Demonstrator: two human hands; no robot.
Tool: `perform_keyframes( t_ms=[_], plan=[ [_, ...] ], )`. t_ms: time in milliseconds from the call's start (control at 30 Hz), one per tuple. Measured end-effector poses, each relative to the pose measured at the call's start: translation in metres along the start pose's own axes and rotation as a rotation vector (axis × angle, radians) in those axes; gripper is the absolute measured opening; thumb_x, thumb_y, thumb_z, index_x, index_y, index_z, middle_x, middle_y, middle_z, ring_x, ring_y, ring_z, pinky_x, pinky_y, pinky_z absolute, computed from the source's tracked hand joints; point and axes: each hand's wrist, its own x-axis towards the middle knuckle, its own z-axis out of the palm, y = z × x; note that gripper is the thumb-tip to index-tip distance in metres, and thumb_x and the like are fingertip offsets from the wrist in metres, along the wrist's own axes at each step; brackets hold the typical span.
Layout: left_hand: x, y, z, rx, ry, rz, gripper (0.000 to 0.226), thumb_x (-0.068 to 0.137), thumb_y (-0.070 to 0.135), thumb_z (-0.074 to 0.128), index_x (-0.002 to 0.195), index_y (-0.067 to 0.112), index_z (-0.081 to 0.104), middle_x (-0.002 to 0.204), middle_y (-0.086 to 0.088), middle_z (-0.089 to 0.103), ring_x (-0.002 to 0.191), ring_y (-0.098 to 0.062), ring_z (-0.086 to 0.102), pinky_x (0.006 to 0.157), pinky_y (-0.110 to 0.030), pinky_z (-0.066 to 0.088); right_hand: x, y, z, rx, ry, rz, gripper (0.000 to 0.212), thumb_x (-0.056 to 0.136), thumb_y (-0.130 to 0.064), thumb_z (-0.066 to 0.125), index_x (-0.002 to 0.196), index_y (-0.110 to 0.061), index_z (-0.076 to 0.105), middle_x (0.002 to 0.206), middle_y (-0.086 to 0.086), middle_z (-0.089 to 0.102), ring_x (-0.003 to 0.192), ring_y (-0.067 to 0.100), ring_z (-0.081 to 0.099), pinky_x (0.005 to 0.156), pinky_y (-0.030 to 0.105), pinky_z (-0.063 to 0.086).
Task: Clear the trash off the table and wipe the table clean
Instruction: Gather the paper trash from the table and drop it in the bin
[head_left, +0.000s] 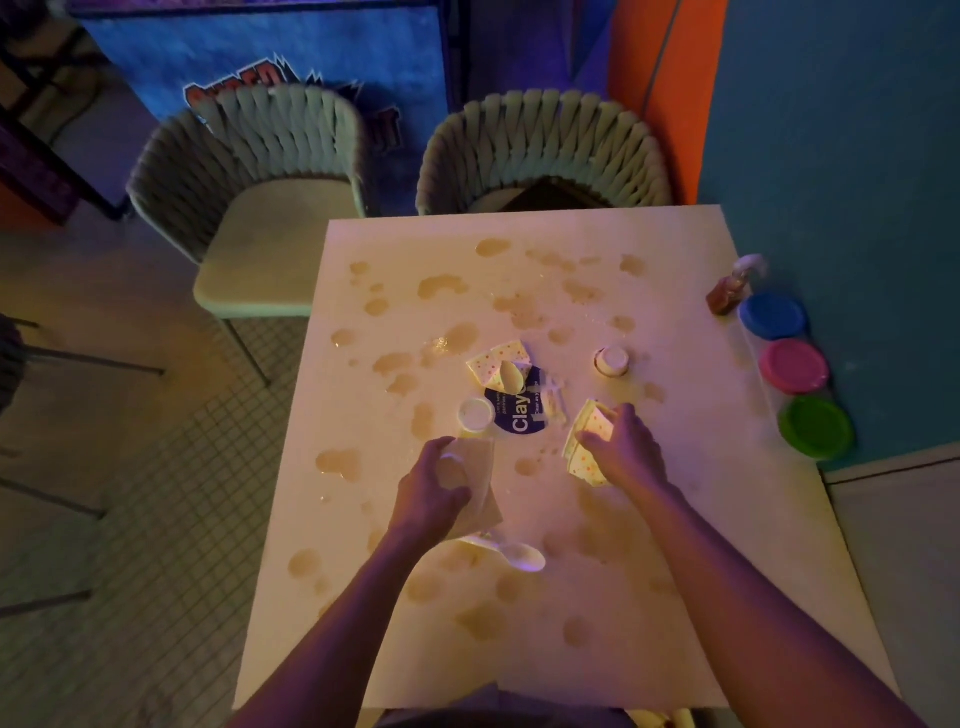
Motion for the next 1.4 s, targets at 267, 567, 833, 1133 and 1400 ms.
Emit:
perform_keyframes(
  t_ms=[267, 567, 833, 1133, 1400],
  plan=[
    [-0.009, -0.009, -0.020, 0.042, -0.152, 0.185, 0.078, 0.076, 0.001, 0.066, 0.139, 0.043, 0.046, 0.114, 0.002, 0.061, 0.093, -0.020, 0.058, 0.077, -0.023, 0.045, -0.072, -0.006, 0.011, 0.176, 0.192, 0.135, 0.053, 0.085, -0.044, 0.070, 0.122, -0.014, 0.045, 0.126, 0.014, 0.062, 0.112, 0.036, 0.060, 0.086, 0.040, 0.046],
    [-0.045, 0.001, 0.004, 0.106, -0.363, 0.369, 0.079, 0.076, 0.001, 0.067, 0.140, 0.043, 0.046, 0.114, 0.000, 0.064, 0.092, -0.021, 0.061, 0.077, -0.026, 0.050, -0.172, 0.031, 0.009, 0.336, 0.372, 0.291, 0.049, 0.087, -0.041, 0.070, 0.123, -0.014, 0.049, 0.120, 0.015, 0.065, 0.108, 0.036, 0.062, 0.082, 0.036, 0.046],
    [-0.105, 0.003, 0.064, 0.227, -0.547, 0.494, 0.080, 0.073, -0.005, 0.067, 0.140, 0.035, 0.049, 0.117, 0.000, 0.063, 0.097, -0.018, 0.059, 0.077, -0.017, 0.044, -0.262, 0.105, 0.026, 0.491, 0.509, 0.442, 0.045, 0.089, -0.040, 0.069, 0.119, -0.013, 0.049, 0.115, 0.013, 0.066, 0.103, 0.034, 0.063, 0.079, 0.037, 0.050],
    [-0.196, -0.030, 0.124, 0.442, -0.666, 0.630, 0.079, 0.073, 0.002, 0.068, 0.140, 0.039, 0.047, 0.119, 0.000, 0.063, 0.103, -0.021, 0.060, 0.090, -0.031, 0.051, -0.376, 0.199, 0.071, 0.730, 0.595, 0.665, 0.053, 0.088, -0.035, 0.072, 0.128, -0.009, 0.049, 0.120, 0.016, 0.067, 0.110, 0.034, 0.063, 0.077, 0.031, 0.041],
    [-0.276, -0.080, 0.170, 0.648, -0.771, 0.678, 0.078, 0.077, 0.003, 0.067, 0.144, 0.035, 0.046, 0.135, -0.004, 0.058, 0.118, -0.025, 0.057, 0.092, -0.030, 0.047, -0.462, 0.268, 0.119, 0.899, 0.612, 0.812, 0.053, 0.091, -0.034, 0.069, 0.132, -0.009, 0.047, 0.130, 0.016, 0.060, 0.114, 0.034, 0.060, 0.082, 0.035, 0.045]
  ],
)
